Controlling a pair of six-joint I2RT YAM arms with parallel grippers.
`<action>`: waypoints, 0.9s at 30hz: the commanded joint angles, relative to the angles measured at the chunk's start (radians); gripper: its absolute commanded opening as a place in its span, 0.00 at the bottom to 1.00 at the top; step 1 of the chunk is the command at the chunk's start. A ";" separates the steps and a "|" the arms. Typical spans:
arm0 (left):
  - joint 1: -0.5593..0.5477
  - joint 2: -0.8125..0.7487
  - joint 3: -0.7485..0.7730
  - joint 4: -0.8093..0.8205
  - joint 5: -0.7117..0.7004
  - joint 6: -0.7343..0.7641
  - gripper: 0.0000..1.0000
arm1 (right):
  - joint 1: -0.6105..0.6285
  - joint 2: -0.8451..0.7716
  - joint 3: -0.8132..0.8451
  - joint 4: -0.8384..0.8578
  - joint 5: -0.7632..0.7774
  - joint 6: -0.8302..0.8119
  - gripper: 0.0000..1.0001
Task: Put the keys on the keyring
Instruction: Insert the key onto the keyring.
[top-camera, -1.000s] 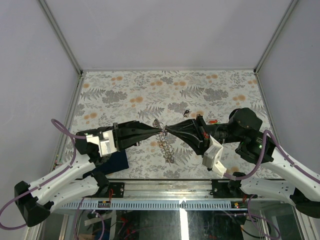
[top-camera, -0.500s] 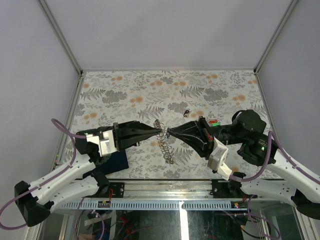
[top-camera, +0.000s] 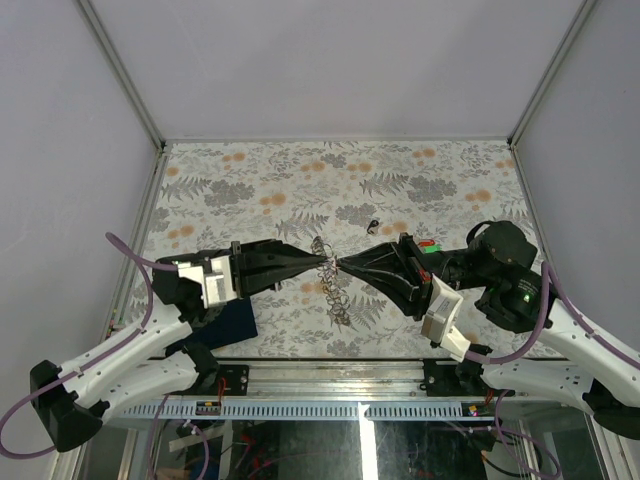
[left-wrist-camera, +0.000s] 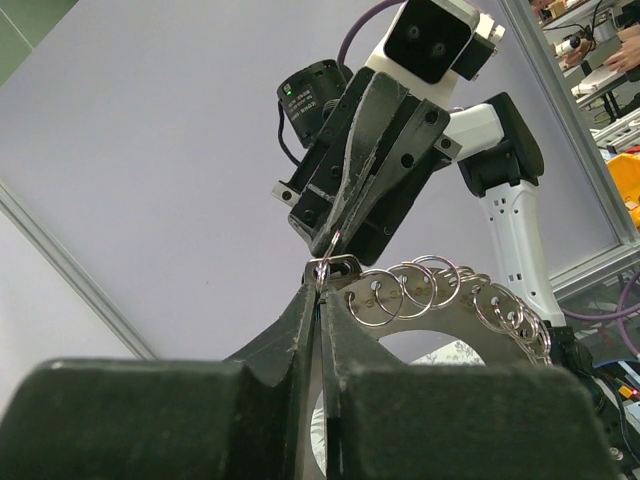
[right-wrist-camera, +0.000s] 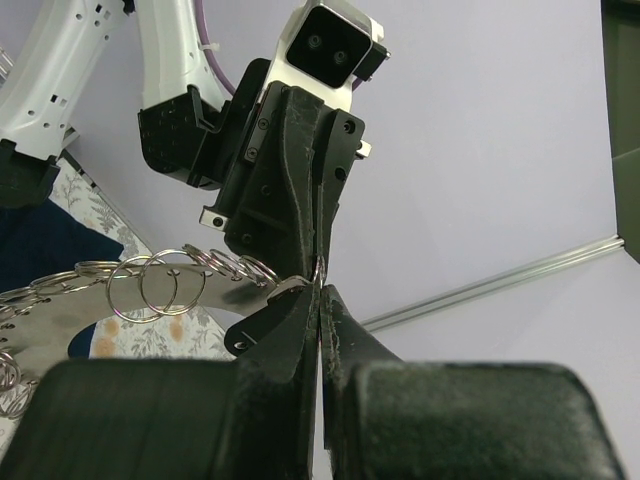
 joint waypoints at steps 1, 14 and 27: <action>0.006 -0.003 0.040 0.020 0.008 -0.007 0.00 | 0.008 -0.005 0.004 0.028 0.023 0.000 0.00; 0.006 -0.013 0.037 0.023 0.005 0.007 0.00 | 0.008 -0.011 0.007 -0.065 0.104 -0.065 0.00; 0.005 -0.001 0.041 0.028 0.021 -0.002 0.00 | 0.008 0.000 0.009 -0.052 0.082 -0.054 0.00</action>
